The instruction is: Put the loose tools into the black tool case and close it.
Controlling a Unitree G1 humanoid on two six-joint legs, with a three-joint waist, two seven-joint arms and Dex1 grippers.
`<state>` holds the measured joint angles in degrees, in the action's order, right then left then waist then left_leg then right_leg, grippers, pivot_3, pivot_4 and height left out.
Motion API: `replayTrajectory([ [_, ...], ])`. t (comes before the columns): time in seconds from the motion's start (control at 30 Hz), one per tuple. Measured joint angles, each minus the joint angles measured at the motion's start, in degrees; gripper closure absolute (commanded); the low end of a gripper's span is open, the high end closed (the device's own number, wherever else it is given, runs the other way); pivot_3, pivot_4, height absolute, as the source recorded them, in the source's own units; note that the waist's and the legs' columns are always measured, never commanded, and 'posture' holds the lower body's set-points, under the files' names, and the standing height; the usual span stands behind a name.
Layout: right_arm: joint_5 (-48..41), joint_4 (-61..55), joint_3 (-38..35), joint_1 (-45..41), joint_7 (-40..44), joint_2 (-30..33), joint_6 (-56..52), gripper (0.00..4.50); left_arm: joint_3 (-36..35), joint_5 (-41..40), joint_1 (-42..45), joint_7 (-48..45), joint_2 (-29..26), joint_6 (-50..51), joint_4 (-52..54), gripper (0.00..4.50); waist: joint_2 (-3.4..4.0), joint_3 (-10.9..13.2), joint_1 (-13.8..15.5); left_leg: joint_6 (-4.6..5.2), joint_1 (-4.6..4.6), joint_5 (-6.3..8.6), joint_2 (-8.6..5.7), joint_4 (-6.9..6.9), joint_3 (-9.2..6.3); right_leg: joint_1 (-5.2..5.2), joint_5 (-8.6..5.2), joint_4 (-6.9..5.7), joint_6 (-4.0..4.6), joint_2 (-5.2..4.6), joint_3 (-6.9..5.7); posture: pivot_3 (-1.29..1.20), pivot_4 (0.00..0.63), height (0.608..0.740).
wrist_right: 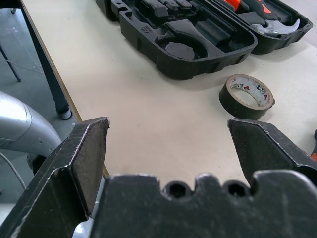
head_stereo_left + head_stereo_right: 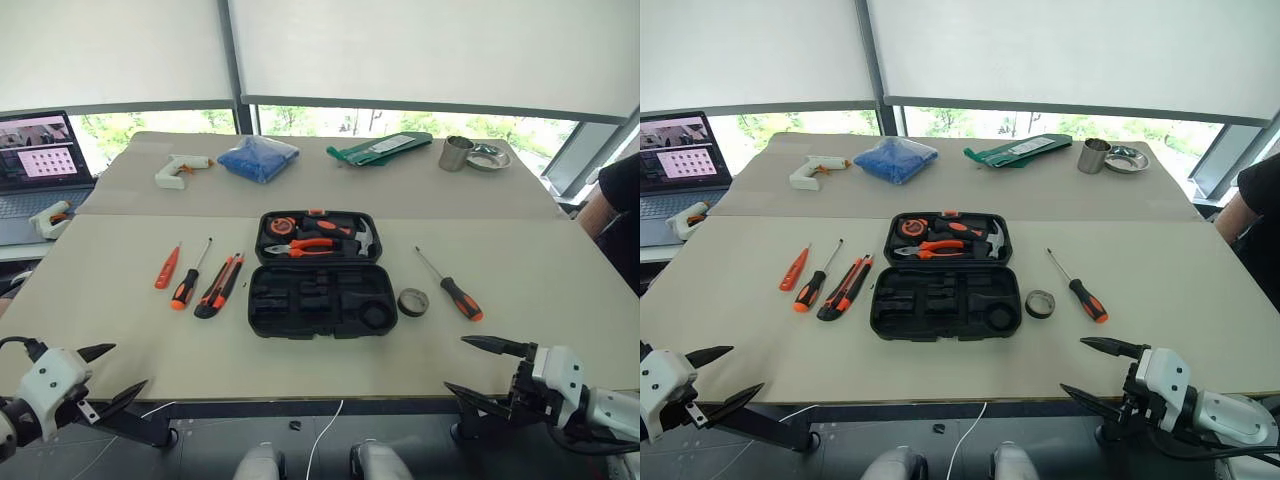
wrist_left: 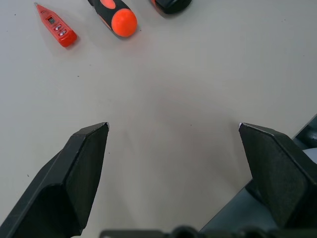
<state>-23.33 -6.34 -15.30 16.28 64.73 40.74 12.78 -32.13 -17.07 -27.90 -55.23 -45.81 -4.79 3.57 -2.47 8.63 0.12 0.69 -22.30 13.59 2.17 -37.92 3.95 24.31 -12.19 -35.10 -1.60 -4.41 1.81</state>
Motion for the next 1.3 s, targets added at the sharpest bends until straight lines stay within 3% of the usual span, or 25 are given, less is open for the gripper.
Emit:
replayTrajectory([
  [0.1,-0.4,-0.3,0.6,-1.1,0.0,-0.6,0.0,0.05,0.0,-0.7,-0.3,0.1,0.0,2.6,1.0,0.00,0.00,0.0,0.0,0.00,0.01,0.00,0.01,0.00,-0.01,0.00,0.00,0.00,0.00,0.01,0.00,0.00,0.150,0.740],
  [0.2,-3.3,-3.6,3.8,-5.8,-0.5,-3.3,-2.2,0.05,-0.9,-6.1,1.0,2.2,3.5,8.3,3.9,0.00,0.01,0.0,-0.4,0.00,0.03,0.00,0.13,0.00,-0.17,0.02,0.04,-0.06,0.04,0.03,0.01,0.00,0.150,0.740],
  [0.3,-8.4,-8.2,4.9,-10.6,-2.5,-4.2,-7.1,0.05,-5.1,-12.4,1.2,5.5,5.5,15.7,5.3,0.00,0.00,0.0,-0.7,0.03,0.05,-0.02,0.18,0.00,-0.26,0.03,0.05,-0.10,0.05,0.12,0.01,0.00,0.150,0.740],
  [0.5,-11.2,-13.0,5.8,-16.2,-7.8,-8.2,-10.3,0.05,-13.0,-17.1,-0.5,14.8,9.2,27.3,4.4,0.00,-0.02,0.0,-0.8,0.00,0.03,0.05,0.16,0.00,-0.16,0.03,0.07,-0.06,0.02,0.15,-0.01,0.00,0.150,0.740],
  [0.7,-11.1,-14.2,8.0,-17.7,-5.6,-7.8,-10.2,0.05,-13.8,-20.9,3.1,18.7,8.5,35.4,6.3,0.00,-0.19,-0.1,0.2,-0.03,0.06,0.04,0.08,-0.01,-0.09,-0.01,0.07,-0.08,0.13,0.05,-0.09,0.00,0.150,0.740],
  [0.9,-11.0,-12.9,8.2,-19.6,-5.3,-8.1,-10.1,0.05,-7.9,-22.5,16.5,26.3,3.4,44.9,12.1,0.00,-0.22,-0.1,0.5,-0.08,0.12,0.00,0.06,-0.01,-0.07,-0.07,0.15,-0.12,0.23,0.08,-0.13,0.00,0.150,0.740],
  [1.0,-10.8,-11.8,8.3,-18.9,-4.7,-8.5,-9.7,0.00,-1.6,-21.3,22.2,31.2,3.2,49.6,13.6,0.65,-0.21,-0.1,0.2,-0.07,0.07,0.01,-0.09,0.00,-0.08,-0.04,0.54,-0.11,0.25,0.12,-0.12,0.00,0.150,0.740],
  [1.07,-10.6,-11.5,8.2,-18.1,-4.5,-8.5,-9.4,0.00,1.4,-19.9,25.0,33.8,3.5,51.3,13.5,1.39,-0.22,-0.1,-0.1,-0.07,0.03,0.04,-0.09,0.01,-0.13,-0.02,0.53,-0.10,0.25,0.15,-0.12,0.00,0.150,0.740],
  [1.3,-10.5,-11.0,8.1,-16.8,-2.9,-8.6,-9.0,0.00,10.7,-14.4,34.1,38.6,7.0,52.9,8.8,1.39,-0.23,-0.1,-0.3,-0.08,0.05,0.03,-0.19,0.00,-0.12,-0.07,0.54,-0.11,0.22,0.12,-0.12,0.00,0.150,0.740],
])
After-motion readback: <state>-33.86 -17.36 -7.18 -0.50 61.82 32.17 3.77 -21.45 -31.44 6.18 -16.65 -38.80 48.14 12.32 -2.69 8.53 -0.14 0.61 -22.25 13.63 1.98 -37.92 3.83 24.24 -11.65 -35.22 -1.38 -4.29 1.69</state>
